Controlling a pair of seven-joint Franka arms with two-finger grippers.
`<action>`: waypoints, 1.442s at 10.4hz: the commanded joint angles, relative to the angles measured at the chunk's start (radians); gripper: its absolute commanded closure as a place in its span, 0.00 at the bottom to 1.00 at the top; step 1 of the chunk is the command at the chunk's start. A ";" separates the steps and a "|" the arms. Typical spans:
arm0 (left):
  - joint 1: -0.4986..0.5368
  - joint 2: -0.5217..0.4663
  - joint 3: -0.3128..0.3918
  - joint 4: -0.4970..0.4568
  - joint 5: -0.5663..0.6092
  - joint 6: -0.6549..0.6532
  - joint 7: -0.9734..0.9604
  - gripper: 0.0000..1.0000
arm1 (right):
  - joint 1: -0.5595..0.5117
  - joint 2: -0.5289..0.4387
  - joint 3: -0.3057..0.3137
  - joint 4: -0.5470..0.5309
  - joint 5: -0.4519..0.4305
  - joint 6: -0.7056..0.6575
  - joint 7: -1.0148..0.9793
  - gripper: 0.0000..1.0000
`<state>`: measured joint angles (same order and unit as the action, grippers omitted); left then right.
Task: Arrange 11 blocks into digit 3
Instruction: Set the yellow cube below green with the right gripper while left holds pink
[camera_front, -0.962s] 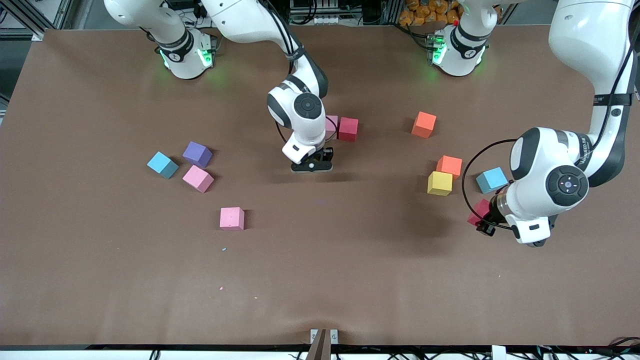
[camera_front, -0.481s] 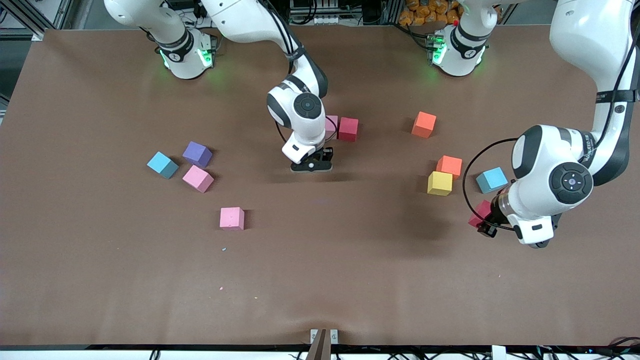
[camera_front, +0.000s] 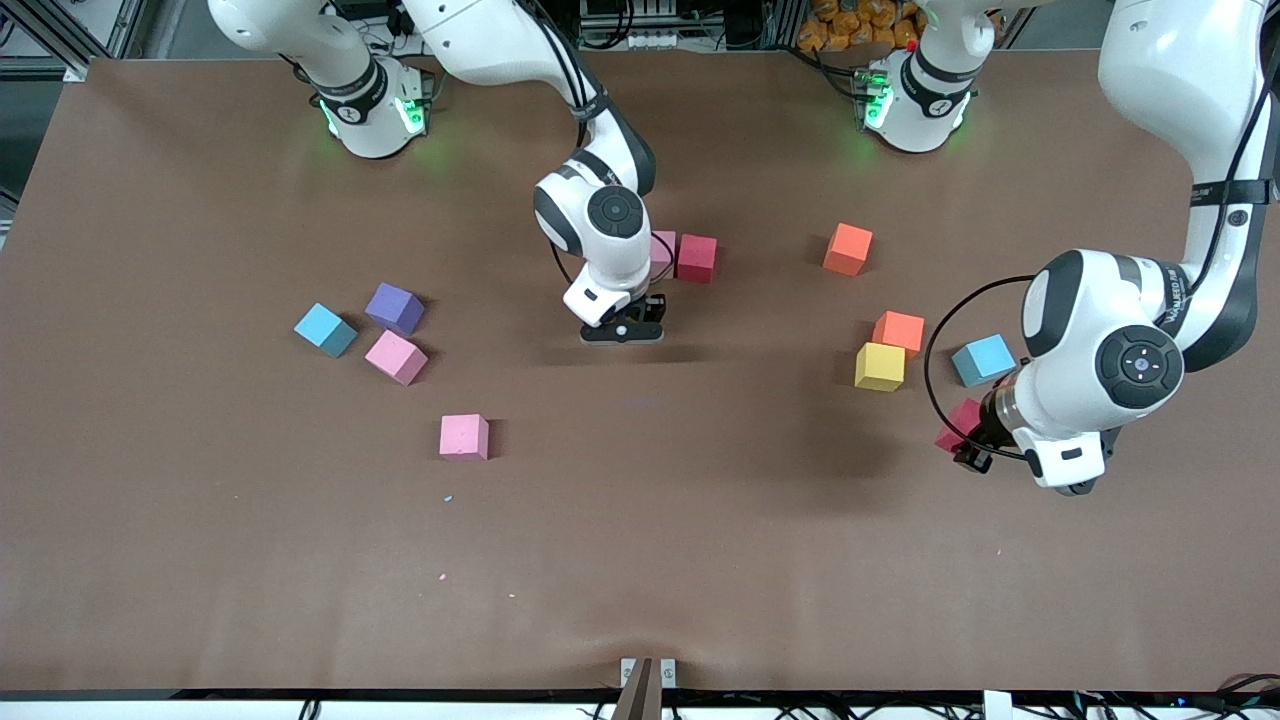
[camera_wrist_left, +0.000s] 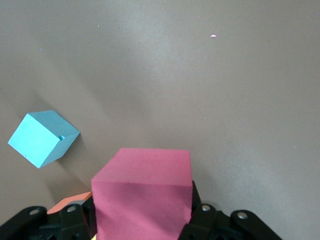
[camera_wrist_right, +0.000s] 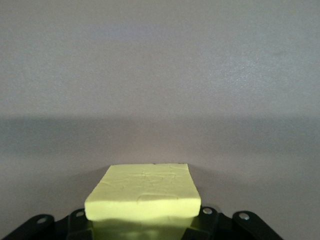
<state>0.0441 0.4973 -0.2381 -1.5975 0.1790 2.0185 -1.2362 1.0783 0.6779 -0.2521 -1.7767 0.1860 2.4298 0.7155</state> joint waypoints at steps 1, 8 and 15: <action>-0.007 -0.016 0.002 0.004 0.025 -0.023 0.014 1.00 | 0.014 -0.028 -0.001 -0.053 -0.003 -0.011 0.022 0.67; -0.007 -0.023 0.000 0.004 0.025 -0.024 0.015 1.00 | 0.009 -0.105 -0.010 -0.040 -0.006 -0.065 0.055 0.00; -0.016 -0.031 -0.035 0.025 0.007 -0.053 -0.006 1.00 | -0.122 -0.164 -0.151 -0.007 -0.016 -0.118 -0.126 0.00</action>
<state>0.0355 0.4803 -0.2623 -1.5786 0.1790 1.9924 -1.2362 1.0141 0.5194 -0.4105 -1.7784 0.1833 2.3162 0.6662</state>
